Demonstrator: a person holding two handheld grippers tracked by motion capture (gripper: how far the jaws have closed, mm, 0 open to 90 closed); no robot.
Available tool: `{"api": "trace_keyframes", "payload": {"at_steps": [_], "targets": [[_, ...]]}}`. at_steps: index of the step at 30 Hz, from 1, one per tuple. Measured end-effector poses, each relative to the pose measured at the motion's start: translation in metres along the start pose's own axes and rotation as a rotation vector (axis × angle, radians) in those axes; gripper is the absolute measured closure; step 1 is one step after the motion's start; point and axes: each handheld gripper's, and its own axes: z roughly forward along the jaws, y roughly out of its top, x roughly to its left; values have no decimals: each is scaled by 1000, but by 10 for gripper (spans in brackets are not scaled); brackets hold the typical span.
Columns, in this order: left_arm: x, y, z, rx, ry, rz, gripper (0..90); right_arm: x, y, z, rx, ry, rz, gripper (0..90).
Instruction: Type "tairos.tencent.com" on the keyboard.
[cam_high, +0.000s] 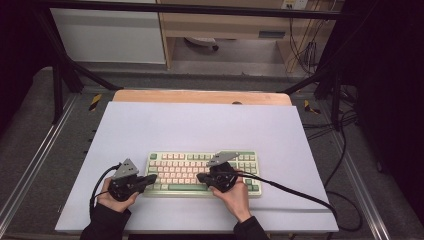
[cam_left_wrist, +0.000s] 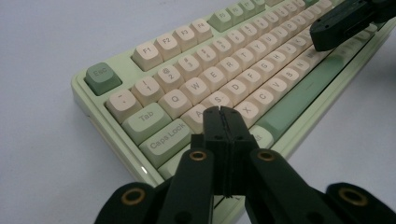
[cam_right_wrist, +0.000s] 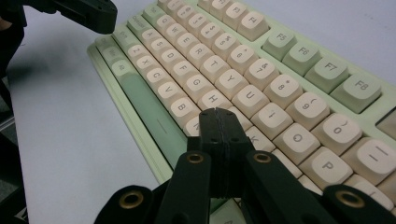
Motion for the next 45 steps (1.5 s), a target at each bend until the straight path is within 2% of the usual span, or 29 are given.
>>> {"api": "trace_keyframes", "payload": {"at_steps": [11, 14, 20, 23, 27, 33, 37, 39, 45], "targets": [[0, 0, 0, 0, 0, 0, 896, 1, -3, 4, 10, -2, -3, 900], [0, 0, 0, -1, 0, 0, 896, 0, -5, 6, 24, -17, -17, 900], [0, 0, 0, -3, 0, 0, 896, 1, -5, 5, 19, -14, -20, 900], [0, 0, -1, -4, -1, 1, 896, 2, -2, 0, 3, -5, -14, 900], [0, 1, -2, -11, -1, 2, 896, 0, 1, -9, -12, -22, -24, 900], [1, 2, -5, -17, -2, 4, 889, -11, 1, -27, -37, -51, -9, 880], [2, 3, -6, -16, 0, 8, 833, -20, -5, -41, -41, -71, 3, 811], [3, 3, -6, -8, 0, 12, 766, -25, -9, -49, -40, -83, 10, 766], [6, 3, -8, -1, 12, 26, 559, -41, -22, -70, -50, -123, 23, 520]]}}
